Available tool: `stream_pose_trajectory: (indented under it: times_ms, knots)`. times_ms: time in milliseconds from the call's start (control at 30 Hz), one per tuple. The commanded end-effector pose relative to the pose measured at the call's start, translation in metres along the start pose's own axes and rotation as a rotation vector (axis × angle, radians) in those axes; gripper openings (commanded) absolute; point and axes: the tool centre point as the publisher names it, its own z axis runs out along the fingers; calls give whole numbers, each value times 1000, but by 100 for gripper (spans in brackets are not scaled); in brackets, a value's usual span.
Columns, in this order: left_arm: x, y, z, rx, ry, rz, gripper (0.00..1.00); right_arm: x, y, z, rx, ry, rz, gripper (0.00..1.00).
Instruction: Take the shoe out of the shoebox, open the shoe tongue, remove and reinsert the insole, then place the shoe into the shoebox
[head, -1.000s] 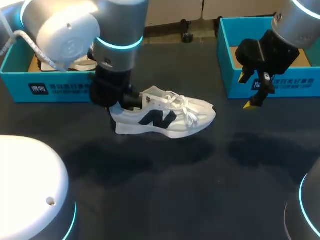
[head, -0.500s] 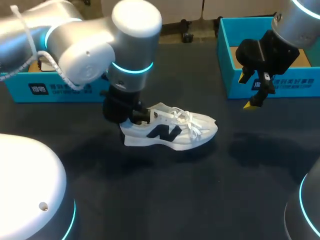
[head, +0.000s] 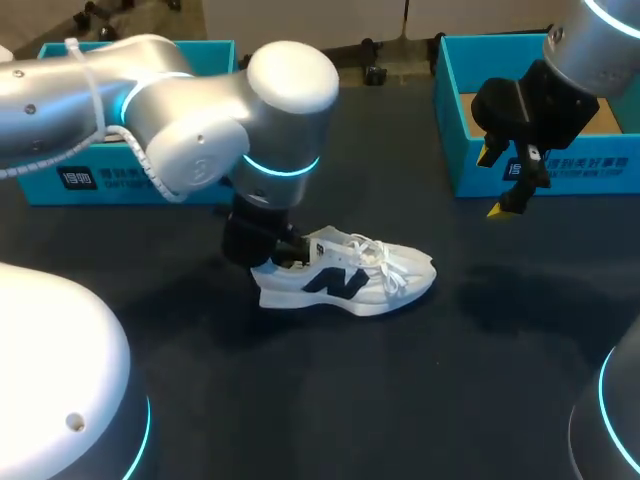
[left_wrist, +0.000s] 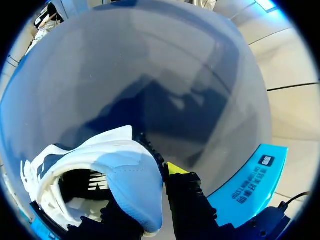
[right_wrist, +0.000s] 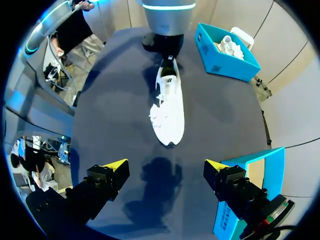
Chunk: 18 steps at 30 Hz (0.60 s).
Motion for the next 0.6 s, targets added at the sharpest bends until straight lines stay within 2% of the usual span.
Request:
stream_pose_trajectory:
  times_ms: [33, 100, 133, 167, 267, 333, 500, 600]
  knots:
    - [-6, 5, 4, 15, 0, -1, 0, -1, 0, 1, 3, 1, 0, 100]
    - [-6, 5, 5, 16, -2, -3, 0, -1, 0, 1, 3, 1, 0, 100]
    - [-7, 6, 7, 18, -3, -4, 3, -1, 0, 1, 3, 1, 0, 100]
    - [-8, 6, 9, 23, 1, -4, 16, -1, 0, 1, 3, 1, 0, 100]
    - [-9, 4, 11, 21, 3, -2, 14, -1, 0, 1, 3, 1, 0, 100]
    - [-9, 3, 11, 19, 3, -2, 16, -1, 0, 1, 3, 1, 0, 100]
    - [-7, 2, 5, 20, -16, -14, 41, -1, 0, 1, 3, 1, 0, 100]
    - [-6, 1, 1, 28, -24, -22, 50, -1, 0, 1, 3, 1, 0, 100]
